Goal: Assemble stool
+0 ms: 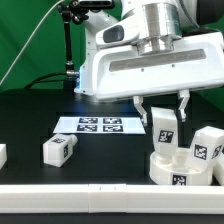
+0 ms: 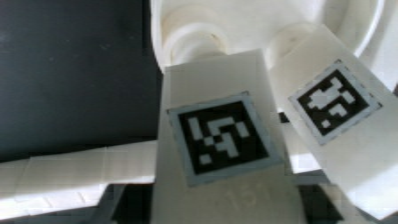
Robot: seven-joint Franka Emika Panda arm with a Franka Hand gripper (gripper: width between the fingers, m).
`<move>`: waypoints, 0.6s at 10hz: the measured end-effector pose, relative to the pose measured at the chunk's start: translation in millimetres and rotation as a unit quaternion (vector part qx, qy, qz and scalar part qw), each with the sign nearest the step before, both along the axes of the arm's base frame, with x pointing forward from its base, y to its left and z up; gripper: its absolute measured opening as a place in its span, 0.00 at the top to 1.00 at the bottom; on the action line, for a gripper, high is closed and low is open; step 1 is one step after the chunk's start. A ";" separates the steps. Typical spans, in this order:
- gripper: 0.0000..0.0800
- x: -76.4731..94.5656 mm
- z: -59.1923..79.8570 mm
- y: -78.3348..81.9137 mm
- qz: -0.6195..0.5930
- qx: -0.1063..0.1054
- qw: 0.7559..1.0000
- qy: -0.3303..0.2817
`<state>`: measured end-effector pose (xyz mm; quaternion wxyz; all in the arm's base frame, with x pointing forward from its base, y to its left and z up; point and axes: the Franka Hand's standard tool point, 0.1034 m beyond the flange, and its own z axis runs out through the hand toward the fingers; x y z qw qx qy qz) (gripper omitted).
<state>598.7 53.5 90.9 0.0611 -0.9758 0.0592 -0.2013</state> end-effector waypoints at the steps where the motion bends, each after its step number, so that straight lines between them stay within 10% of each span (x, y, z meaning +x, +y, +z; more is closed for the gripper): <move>1: 0.59 -0.4 -2.3 0.0 0.000 0.000 1.000 0.002; 6: 0.59 -3.0 -4.3 -3.0 -0.005 -0.010 1.000 -0.013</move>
Offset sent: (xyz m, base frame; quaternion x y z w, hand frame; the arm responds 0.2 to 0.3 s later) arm -0.0088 0.0019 -0.0052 0.0071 0.0054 0.0173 0.9998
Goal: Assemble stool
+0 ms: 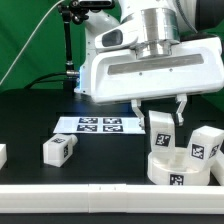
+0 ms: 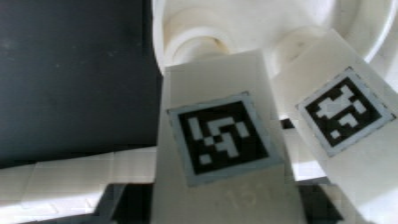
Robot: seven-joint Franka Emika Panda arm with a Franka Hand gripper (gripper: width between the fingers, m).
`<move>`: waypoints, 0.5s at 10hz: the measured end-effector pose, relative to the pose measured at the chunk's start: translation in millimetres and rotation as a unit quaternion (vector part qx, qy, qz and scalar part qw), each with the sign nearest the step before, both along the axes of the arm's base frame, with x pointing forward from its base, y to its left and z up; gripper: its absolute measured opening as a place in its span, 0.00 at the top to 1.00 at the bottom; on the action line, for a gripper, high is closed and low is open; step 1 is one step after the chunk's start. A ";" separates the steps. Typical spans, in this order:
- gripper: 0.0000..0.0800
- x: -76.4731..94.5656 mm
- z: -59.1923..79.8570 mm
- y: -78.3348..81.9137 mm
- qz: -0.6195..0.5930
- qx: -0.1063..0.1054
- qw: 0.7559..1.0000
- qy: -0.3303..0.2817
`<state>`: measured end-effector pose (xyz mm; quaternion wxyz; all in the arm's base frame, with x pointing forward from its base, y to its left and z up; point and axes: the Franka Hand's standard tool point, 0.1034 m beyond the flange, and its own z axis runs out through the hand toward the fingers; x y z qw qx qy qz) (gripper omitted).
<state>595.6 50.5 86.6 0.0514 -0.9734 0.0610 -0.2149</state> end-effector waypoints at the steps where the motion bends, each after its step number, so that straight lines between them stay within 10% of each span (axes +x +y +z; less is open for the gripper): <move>1: 0.59 -0.6 -0.3 0.4 0.000 -0.002 1.000 -0.003; 5: 0.59 -0.4 -0.5 -2.4 -0.001 -0.002 1.000 -0.002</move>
Offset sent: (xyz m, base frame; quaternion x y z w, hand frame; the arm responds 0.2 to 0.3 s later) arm 0.0000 0.0000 0.0000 0.0000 0.0000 0.0000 1.0000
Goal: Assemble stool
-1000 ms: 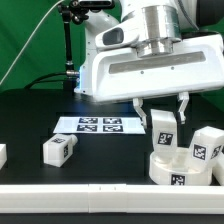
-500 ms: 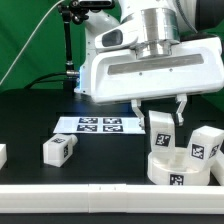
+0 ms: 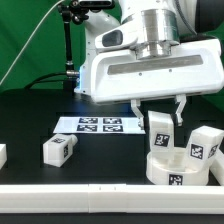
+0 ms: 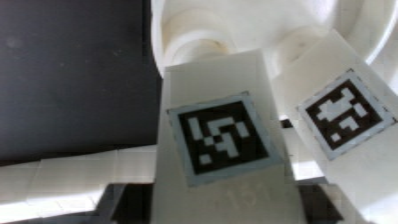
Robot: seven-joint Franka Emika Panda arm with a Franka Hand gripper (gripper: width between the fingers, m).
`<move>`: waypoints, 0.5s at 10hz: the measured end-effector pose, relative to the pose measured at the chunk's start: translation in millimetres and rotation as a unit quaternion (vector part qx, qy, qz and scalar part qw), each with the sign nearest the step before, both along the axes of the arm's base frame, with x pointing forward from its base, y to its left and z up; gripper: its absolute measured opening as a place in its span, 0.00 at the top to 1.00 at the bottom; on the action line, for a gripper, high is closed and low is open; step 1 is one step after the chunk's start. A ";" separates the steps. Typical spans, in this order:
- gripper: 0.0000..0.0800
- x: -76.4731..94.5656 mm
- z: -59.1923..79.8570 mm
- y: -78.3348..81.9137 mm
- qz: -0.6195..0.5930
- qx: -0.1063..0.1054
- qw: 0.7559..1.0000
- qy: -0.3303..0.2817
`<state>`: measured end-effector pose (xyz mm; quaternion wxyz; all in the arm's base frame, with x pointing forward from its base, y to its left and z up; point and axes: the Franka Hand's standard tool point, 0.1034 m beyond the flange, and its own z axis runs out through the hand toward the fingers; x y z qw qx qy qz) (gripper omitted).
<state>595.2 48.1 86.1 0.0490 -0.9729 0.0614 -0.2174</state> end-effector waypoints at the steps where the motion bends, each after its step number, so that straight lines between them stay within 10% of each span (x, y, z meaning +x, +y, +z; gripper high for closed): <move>1: 0.59 0.6 -0.2 -10.9 -0.009 0.001 1.000 0.000; 5: 0.59 0.3 -1.1 -15.4 -0.019 -0.011 0.999 -0.026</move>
Offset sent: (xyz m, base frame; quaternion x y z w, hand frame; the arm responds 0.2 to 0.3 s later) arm -0.0128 0.0090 -0.0157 0.0255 0.0050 0.0349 0.9991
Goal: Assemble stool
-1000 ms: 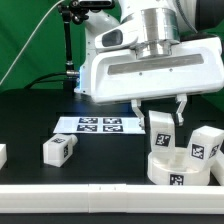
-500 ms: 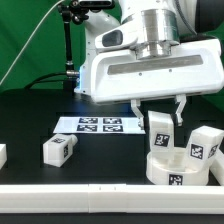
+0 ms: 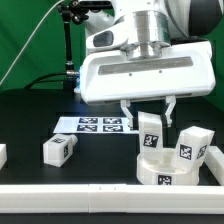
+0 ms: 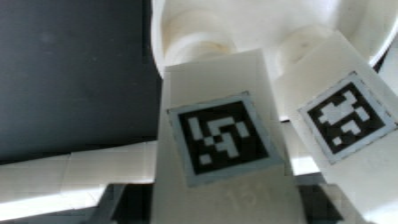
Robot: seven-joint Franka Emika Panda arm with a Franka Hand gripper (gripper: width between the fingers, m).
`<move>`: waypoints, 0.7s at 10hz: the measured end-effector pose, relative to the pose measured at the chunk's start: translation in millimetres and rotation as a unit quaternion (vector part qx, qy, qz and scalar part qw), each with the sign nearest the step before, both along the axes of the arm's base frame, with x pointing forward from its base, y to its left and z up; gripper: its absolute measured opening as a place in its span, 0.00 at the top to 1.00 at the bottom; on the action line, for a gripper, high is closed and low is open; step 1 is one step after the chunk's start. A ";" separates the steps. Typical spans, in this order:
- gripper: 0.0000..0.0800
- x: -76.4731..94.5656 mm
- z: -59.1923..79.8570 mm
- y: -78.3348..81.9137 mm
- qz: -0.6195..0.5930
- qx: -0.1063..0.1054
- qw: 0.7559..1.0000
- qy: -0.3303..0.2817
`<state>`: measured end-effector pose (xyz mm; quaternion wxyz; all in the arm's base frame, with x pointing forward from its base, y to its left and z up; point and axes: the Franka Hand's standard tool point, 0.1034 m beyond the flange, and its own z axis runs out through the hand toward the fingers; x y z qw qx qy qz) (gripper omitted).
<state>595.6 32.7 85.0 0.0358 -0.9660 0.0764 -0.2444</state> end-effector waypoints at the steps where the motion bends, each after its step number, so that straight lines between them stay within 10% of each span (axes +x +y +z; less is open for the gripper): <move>1: 0.59 0.8 0.3 -1.0 -0.001 -0.002 1.000 -0.004; 3: 0.59 0.8 0.0 -1.1 -0.001 -0.002 1.000 -0.004; 7: 0.19 2.6 12.4 0.2 0.001 0.006 1.000 0.001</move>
Offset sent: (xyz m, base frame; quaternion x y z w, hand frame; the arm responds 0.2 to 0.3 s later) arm 0.0000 0.0000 0.0000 0.0000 0.0000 0.0000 1.0000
